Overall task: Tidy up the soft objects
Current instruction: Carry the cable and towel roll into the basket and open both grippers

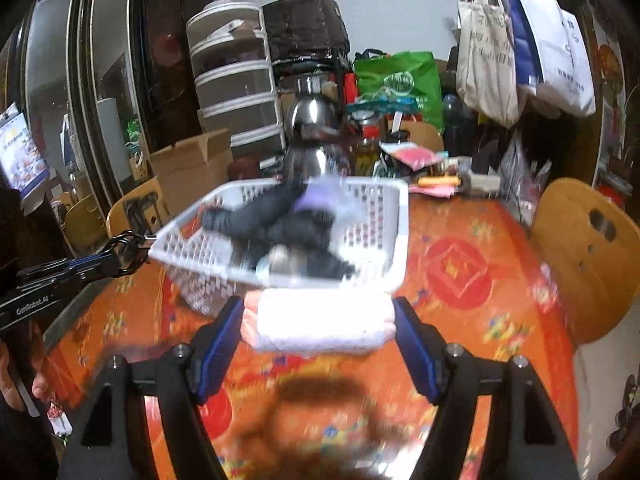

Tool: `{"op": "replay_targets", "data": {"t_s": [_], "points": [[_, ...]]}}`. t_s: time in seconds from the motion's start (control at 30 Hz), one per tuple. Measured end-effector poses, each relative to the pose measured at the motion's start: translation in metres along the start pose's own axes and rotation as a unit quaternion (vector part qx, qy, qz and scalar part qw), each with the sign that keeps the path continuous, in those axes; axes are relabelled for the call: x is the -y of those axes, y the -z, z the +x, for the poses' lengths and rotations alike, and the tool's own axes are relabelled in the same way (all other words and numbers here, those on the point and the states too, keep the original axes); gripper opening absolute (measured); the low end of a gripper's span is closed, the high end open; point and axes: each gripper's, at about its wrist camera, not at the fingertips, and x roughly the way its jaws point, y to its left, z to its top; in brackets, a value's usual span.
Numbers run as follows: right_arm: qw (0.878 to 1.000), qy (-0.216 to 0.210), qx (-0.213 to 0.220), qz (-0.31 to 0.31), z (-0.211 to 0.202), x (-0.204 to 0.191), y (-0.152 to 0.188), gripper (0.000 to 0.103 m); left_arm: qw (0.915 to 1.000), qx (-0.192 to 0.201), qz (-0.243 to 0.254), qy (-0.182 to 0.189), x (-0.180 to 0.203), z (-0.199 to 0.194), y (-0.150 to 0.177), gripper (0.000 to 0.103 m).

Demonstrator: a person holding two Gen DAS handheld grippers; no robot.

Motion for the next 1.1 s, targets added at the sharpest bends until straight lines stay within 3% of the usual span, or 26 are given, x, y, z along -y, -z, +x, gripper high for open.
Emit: {"op": "replay_targets", "data": {"t_s": [0.23,0.37,0.53,0.83,0.93,1.0,1.1], "points": [[1.000,0.010,-0.007,0.008,0.030,0.013,-0.071,0.073,0.9978,-0.030,-0.031,-0.050,-0.033,0.050,-0.061,0.007],[0.999,0.026,-0.028,-0.001,0.058,0.018,-0.094,0.073,0.9959,-0.054,-0.031,-0.065,-0.039,0.083,-0.073,0.007],[0.998,0.022,-0.066,0.011,0.088,0.021,-0.102,0.073,0.9941,-0.078,-0.036,-0.067,-0.040,0.113,-0.065,0.007],[0.995,0.001,-0.094,0.031,0.106,0.024,-0.097,0.076,0.9933,-0.081,-0.035,-0.075,-0.039,0.117,-0.058,0.009],[0.995,0.002,-0.095,0.021,0.106,0.019,-0.095,0.089,0.9932,-0.082,-0.025,-0.078,-0.034,0.116,-0.055,0.036],[0.996,0.009,-0.090,0.014,0.103,0.016,-0.096,0.092,0.9931,-0.073,-0.013,-0.091,-0.030,0.113,-0.053,0.072],[0.996,0.005,-0.088,0.022,0.099,0.017,-0.098,0.096,0.9935,-0.062,-0.005,-0.095,-0.025,0.107,-0.053,0.081]]}}
